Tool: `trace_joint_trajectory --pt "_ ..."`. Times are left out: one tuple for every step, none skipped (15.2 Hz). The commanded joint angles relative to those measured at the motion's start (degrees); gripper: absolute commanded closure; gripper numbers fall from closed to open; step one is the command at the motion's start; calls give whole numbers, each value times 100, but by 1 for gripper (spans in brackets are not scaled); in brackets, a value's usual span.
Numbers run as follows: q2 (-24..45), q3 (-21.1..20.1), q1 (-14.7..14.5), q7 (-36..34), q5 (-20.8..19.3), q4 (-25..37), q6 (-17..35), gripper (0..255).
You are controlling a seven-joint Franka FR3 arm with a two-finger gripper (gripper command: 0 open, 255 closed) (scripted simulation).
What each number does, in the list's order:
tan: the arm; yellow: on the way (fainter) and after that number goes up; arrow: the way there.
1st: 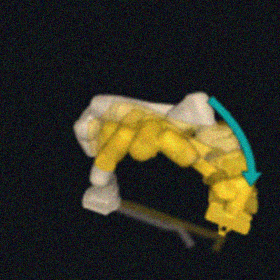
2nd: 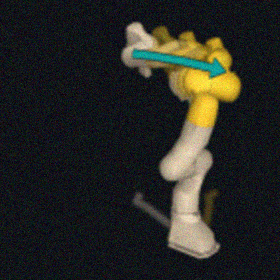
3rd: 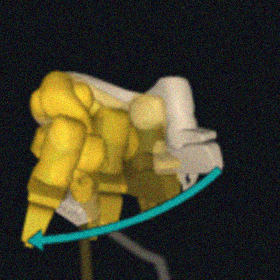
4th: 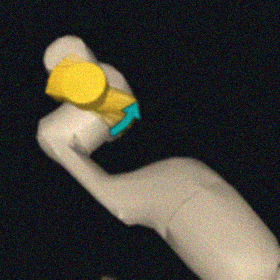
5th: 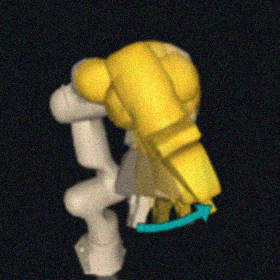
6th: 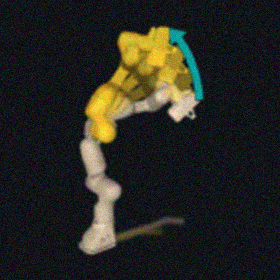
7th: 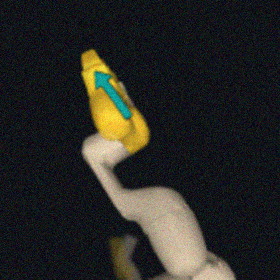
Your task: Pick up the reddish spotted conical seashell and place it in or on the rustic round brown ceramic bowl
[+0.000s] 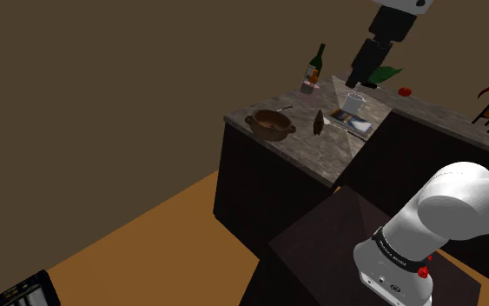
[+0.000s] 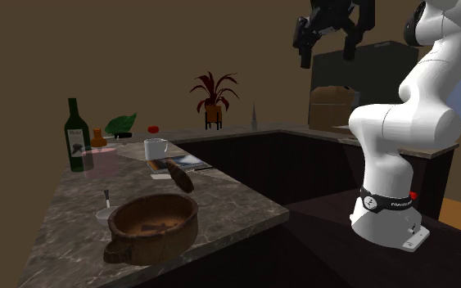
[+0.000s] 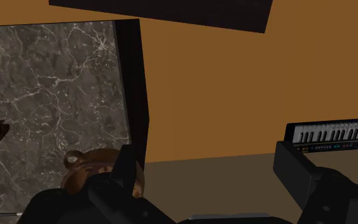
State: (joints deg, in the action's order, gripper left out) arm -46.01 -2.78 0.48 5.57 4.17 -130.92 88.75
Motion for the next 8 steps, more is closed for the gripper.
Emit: trace_joint_trajectory --pt "0 0 0 0 0 0 0 0" --pt "25 100 41 85 -41 -103 156 0" --pt "59 200 83 169 -80 -199 313 0" --pt "100 301 123 253 -118 -288 472 0" --pt "148 402 165 338 -153 -371 631 0" --pt "205 504 206 422 -186 -447 792 0" --pt "270 606 247 508 -217 -517 953 0" --pt "343 709 287 593 -244 -579 1116 0"
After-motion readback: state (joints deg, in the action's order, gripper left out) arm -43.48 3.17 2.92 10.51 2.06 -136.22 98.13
